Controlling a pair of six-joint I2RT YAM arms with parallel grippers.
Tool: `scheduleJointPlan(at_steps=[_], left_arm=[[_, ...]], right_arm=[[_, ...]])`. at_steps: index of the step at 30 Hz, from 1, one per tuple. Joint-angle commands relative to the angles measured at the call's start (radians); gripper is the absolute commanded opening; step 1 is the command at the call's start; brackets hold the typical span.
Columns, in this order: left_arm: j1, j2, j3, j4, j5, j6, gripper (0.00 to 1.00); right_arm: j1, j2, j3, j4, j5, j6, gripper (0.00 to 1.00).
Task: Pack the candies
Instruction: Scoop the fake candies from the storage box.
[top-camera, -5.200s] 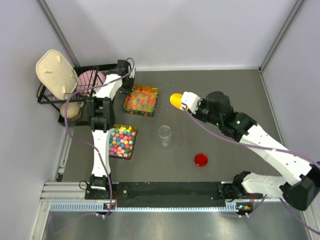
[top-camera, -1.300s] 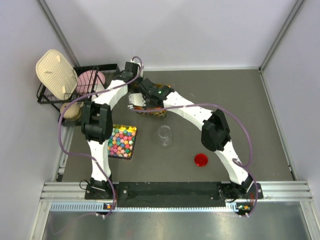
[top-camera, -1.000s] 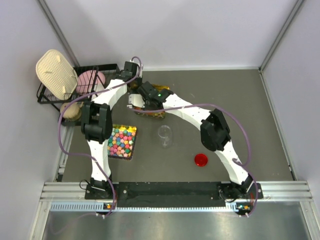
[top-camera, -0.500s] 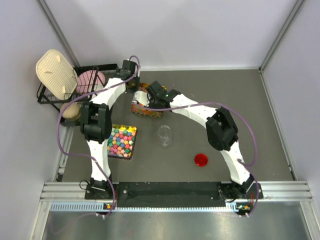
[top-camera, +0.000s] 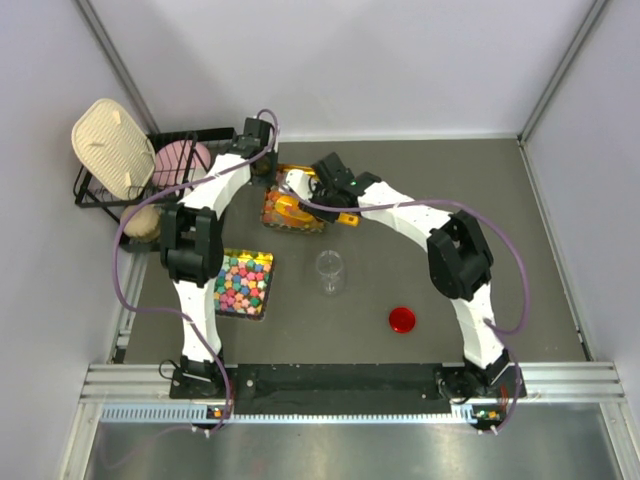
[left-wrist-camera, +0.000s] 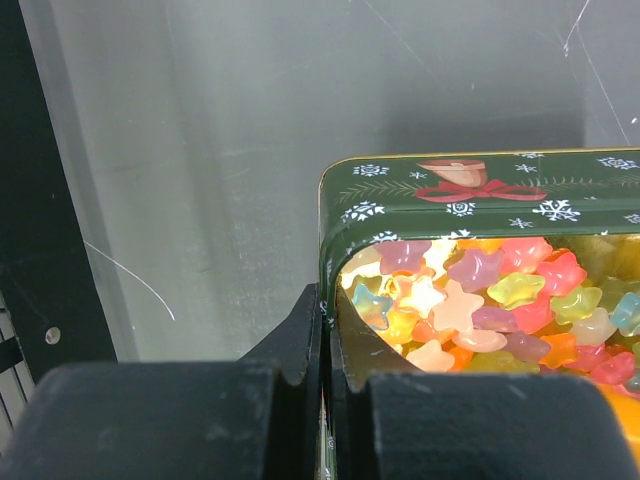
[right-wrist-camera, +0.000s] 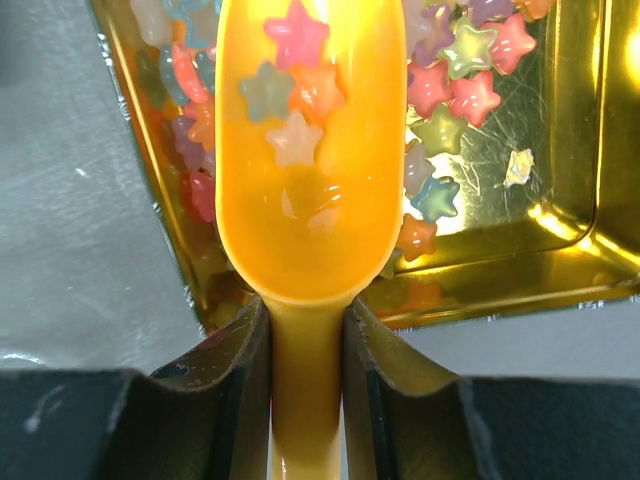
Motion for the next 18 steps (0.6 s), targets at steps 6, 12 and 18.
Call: scheduleJointPlan(at_steps=[6,12,18], left_arm=[[0.03,-0.039,0.062,0.011,-0.008,-0.009,0.0],[0.051,-0.031,0.074,0.002,-0.002,-0.012,0.0],[0.067,-0.025,0.085,-0.001,-0.008,-0.008,0.0]], right_arm=[[-0.069,-0.153,-0.1,0.062,-0.134,0.071,0.0],[-0.099,-0.238,-0.167,0.062,-0.136,0.057,0.0],[-0.131,-0.397,-0.261,0.056,-0.133,0.034,0.0]])
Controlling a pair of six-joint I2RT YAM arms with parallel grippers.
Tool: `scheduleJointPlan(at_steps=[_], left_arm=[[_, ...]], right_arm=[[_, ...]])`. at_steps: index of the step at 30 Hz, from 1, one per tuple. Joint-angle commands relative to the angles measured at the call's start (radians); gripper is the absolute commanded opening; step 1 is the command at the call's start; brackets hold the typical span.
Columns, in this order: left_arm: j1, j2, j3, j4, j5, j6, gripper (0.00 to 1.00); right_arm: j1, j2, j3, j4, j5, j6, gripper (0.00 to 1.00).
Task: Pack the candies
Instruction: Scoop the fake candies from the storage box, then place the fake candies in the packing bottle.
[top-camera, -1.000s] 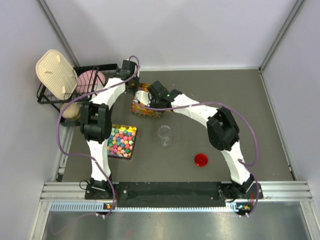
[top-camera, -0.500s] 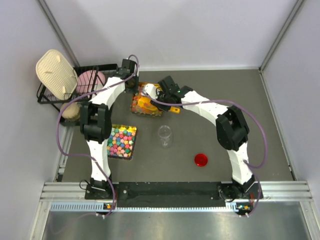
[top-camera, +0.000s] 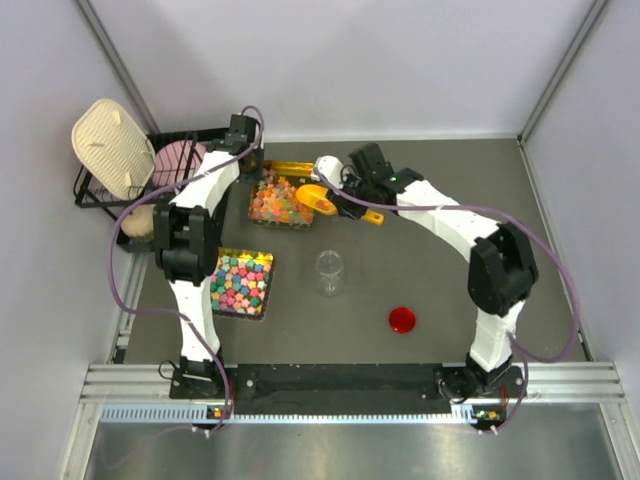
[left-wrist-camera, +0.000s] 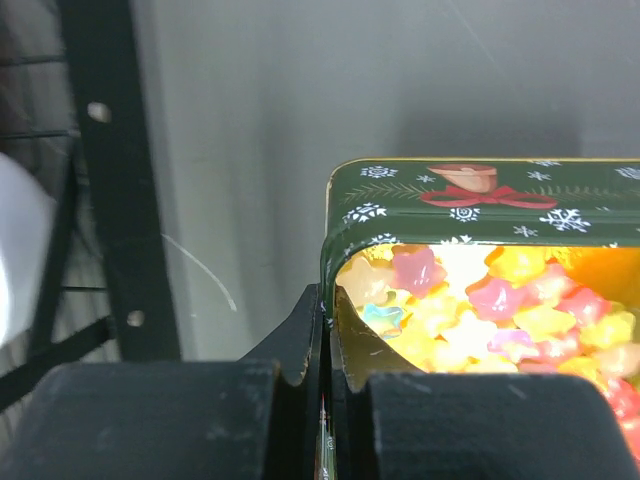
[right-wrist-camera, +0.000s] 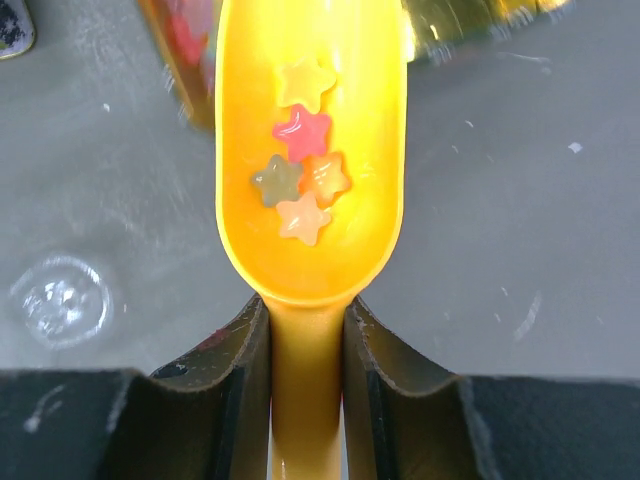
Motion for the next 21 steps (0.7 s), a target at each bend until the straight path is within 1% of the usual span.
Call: scheduleJointPlan(at_steps=[1,5,12,17,21], left_arm=[[0.013,-0.022,0.063,0.024,0.011,-0.012,0.0],[0.021,-0.017,0.063,0.024,0.025,-0.019,0.0],[0.022,-0.002,0.069,0.01,0.033,-0.022,0.0],[0.022,0.004,0.083,-0.008,0.042,-0.024,0.0],[0.022,0.03,0.131,-0.058,0.043,-0.004,0.0]], right_arm=[[-0.025,-0.169,-0.048,0.018,-0.008,-0.02,0.0],[-0.026,-0.275,-0.086,-0.051,0.006,-0.06,0.0],[-0.025,-0.433,-0.131,-0.229,0.058,-0.191,0.0],[-0.013,-0.505,-0.124,-0.381,0.072,-0.239,0.0],[0.038,-0.539,-0.138,-0.456,0.121,-0.271,0.0]])
